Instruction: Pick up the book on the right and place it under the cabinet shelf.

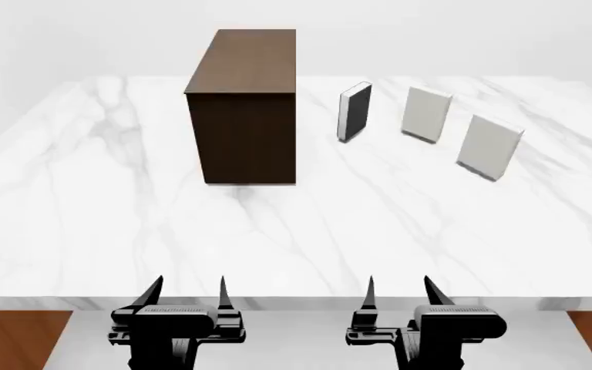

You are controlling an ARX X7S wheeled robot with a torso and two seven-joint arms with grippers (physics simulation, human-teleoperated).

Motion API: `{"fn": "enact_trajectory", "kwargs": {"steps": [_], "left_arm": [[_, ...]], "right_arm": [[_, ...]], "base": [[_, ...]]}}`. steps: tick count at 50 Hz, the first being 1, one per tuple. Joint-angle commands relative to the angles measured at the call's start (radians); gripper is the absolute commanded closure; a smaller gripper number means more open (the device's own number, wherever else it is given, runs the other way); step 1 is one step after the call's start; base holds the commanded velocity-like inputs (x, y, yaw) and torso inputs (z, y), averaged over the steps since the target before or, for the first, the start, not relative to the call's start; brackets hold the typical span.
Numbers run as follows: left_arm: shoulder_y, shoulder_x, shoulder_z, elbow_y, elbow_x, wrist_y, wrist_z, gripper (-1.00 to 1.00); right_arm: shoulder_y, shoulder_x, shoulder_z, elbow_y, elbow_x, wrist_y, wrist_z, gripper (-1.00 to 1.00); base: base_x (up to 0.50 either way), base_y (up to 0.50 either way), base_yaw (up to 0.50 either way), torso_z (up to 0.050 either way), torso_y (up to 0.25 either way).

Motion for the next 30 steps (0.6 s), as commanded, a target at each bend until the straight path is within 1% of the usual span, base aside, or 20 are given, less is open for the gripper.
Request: {"fn": "enact_trajectory", "kwargs": {"steps": [1,4,8,12,19,23,30], "left_arm": [[0.008,-0.017,0.018,0.018,-0.015,-0.005,-0.018,-1.0],[0.038,-0.033,0.032,0.093,-0.031,-0.034,-0.024,-1.0],[0.07,-0.052,0.045,0.242,-0.042,-0.121,-0.03,-1.0],[0.068,-0.067,0.046,0.355,-0.072,-0.215,-0.03,-1.0],[-0.011,-0.084,0.037,0.49,-0.12,-0.386,-0.043,-1.0],[-0.093,-0.095,0.04,0.592,-0.145,-0.516,-0.051,-1.0],[-0.253,-0.108,0.018,0.682,-0.201,-0.711,-0.068,-1.0]], "right_arm": [[-0.009,0.014,-0.018,-0.022,0.02,0.011,0.022,-1.0],[-0.033,0.023,-0.033,-0.091,0.046,0.054,0.043,-1.0],[-0.049,0.038,-0.058,-0.221,0.063,0.146,0.055,-1.0],[-0.041,0.057,-0.074,-0.34,0.059,0.253,0.071,-1.0],[0.027,0.085,-0.064,-0.54,0.084,0.467,0.087,-1.0],[0.119,0.099,-0.036,-0.664,0.125,0.641,0.094,-1.0],[0.307,0.14,-0.021,-0.793,0.145,0.901,0.114,-1.0]], "base": [[0.0,0.0,0.0,0.0,0.0],[0.0,0.0,0.0,0.0,0.0],[0.0,0.0,0.0,0.0,0.0],[0.0,0.0,0.0,0.0,0.0],[0.0,0.0,0.0,0.0,0.0],[0.0,0.0,0.0,0.0,0.0],[0.0,0.0,0.0,0.0,0.0]]}}
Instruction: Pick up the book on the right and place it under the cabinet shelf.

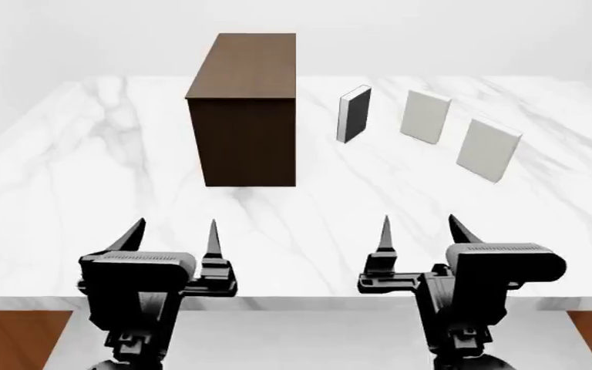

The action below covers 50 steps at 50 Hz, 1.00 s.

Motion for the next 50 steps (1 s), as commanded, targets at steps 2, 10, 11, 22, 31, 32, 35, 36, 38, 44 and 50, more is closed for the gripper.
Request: {"fn": "enact_trajectory", "kwargs": {"steps": [2,10,11,22,31,32,35,36,38,44,50], "left_arm": [[-0.197,-0.026,-0.021,0.186,-0.086,-0.295,-0.023,-1.0],[-0.403,-0.04,-0.054,0.204,-0.142,-0.48,-0.038,-1.0],[-0.421,-0.041,-0.057,0.21,-0.148,-0.498,-0.04,-1.0],[-0.559,-0.046,-0.083,0.232,-0.195,-0.617,-0.054,-1.0],[-0.602,-0.055,-0.082,0.227,-0.204,-0.64,-0.065,-1.0],[-0.605,-0.056,-0.081,0.226,-0.205,-0.641,-0.066,-1.0],[-0.615,-0.058,-0.077,0.226,-0.207,-0.648,-0.07,-1.0],[-0.621,-0.059,-0.076,0.228,-0.209,-0.654,-0.071,-1.0],[-0.629,-0.061,-0.074,0.229,-0.211,-0.659,-0.073,-1.0],[-0.646,-0.065,-0.072,0.238,-0.22,-0.676,-0.078,-1.0],[-0.651,-0.07,-0.072,0.242,-0.227,-0.681,-0.082,-1.0]], "right_arm": [[0.239,0.056,0.026,-0.25,0.055,0.402,0.024,-1.0],[0.456,0.089,0.04,-0.302,0.091,0.62,0.015,-1.0],[0.482,0.092,0.04,-0.304,0.094,0.642,0.014,-1.0],[0.677,0.102,0.055,-0.316,0.126,0.795,0.006,-1.0],[0.703,0.106,0.067,-0.32,0.137,0.811,0.002,-1.0],[0.708,0.107,0.069,-0.322,0.139,0.815,0.002,-1.0],[0.723,0.11,0.074,-0.329,0.143,0.829,0.001,-1.0],[0.729,0.111,0.076,-0.333,0.145,0.837,0.0,-1.0],[0.741,0.113,0.08,-0.34,0.149,0.852,0.0,-1.0],[0.742,0.119,0.085,-0.35,0.154,0.858,-0.002,-1.0],[0.732,0.12,0.084,-0.348,0.159,0.846,-0.002,-1.0]], "base": [[0.0,0.0,0.0,0.0,0.0],[0.0,0.0,0.0,0.0,0.0],[0.0,0.0,0.0,0.0,0.0],[0.0,-0.04,0.0,0.0,0.0],[0.0,-0.44,0.0,0.0,0.0],[0.0,-0.5,0.0,0.0,0.0],[0.0,-0.5,0.0,0.0,0.0],[0.0,-0.5,0.0,0.0,0.0],[0.01,-0.5,0.0,0.0,0.0],[0.1,-0.48,0.0,0.0,0.0],[0.18,-0.22,0.0,0.0,0.0]]}}
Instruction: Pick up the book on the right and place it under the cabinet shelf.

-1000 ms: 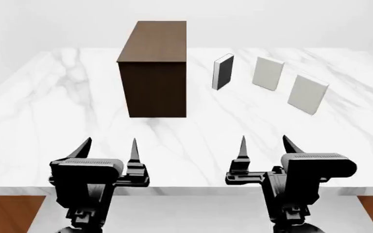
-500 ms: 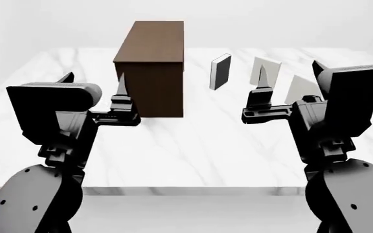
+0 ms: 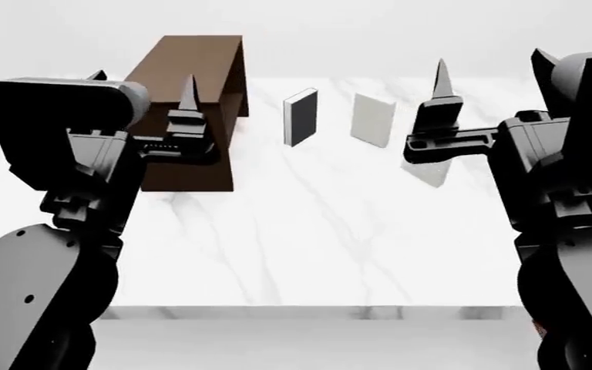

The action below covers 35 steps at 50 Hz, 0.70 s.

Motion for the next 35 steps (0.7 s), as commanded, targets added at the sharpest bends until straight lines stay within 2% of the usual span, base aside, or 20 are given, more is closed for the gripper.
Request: {"fn": "enact_trajectory", "kwargs": {"steps": [1,11,35], "left_arm": [[-0.032,-0.01,-0.001,0.01,-0.013,-0.029,-0.01,-1.0],[-0.028,-0.023,-0.004,-0.002,-0.016,-0.012,-0.011,-1.0],[-0.052,-0.041,-0.02,0.005,-0.038,-0.027,-0.023,-1.0]], "right_arm": [[0.016,0.005,0.005,-0.01,0.017,0.015,-0.003,-1.0],[0.015,0.008,-0.006,-0.005,0.022,-0.004,0.001,-1.0],[0.02,0.011,-0.009,0.013,0.034,-0.02,0.012,-1.0]], "base": [[0.23,-0.11,0.0,0.0,0.0],[0.23,0.0,0.0,0.0,0.0],[0.37,0.21,0.0,0.0,0.0]]}}
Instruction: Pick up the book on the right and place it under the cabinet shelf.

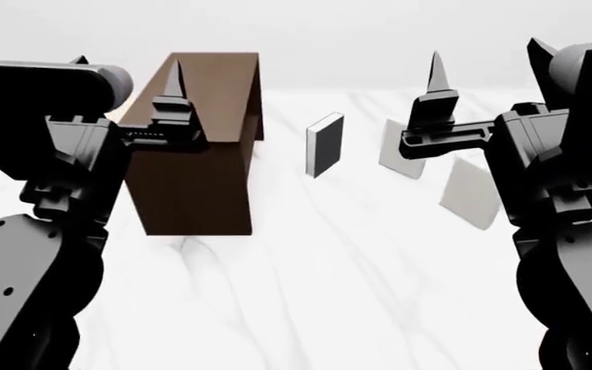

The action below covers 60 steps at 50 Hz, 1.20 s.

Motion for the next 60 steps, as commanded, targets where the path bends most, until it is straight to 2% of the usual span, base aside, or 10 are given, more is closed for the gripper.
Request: {"fn": "enact_trajectory", "kwargs": {"steps": [1,60], "left_arm": [[-0.013,-0.007,-0.003,0.003,-0.011,-0.01,-0.007,-1.0],[-0.012,-0.031,-0.02,0.004,-0.058,0.002,-0.028,-1.0]], "right_arm": [[0.001,0.003,0.005,0.01,0.006,-0.009,0.003,-1.0],[0.042,-0.004,0.009,-0.009,0.063,0.048,0.028,-1.0]], "base": [[0.36,0.12,0.0,0.0,0.0],[0.28,0.0,0.0,0.0,0.001]]}}
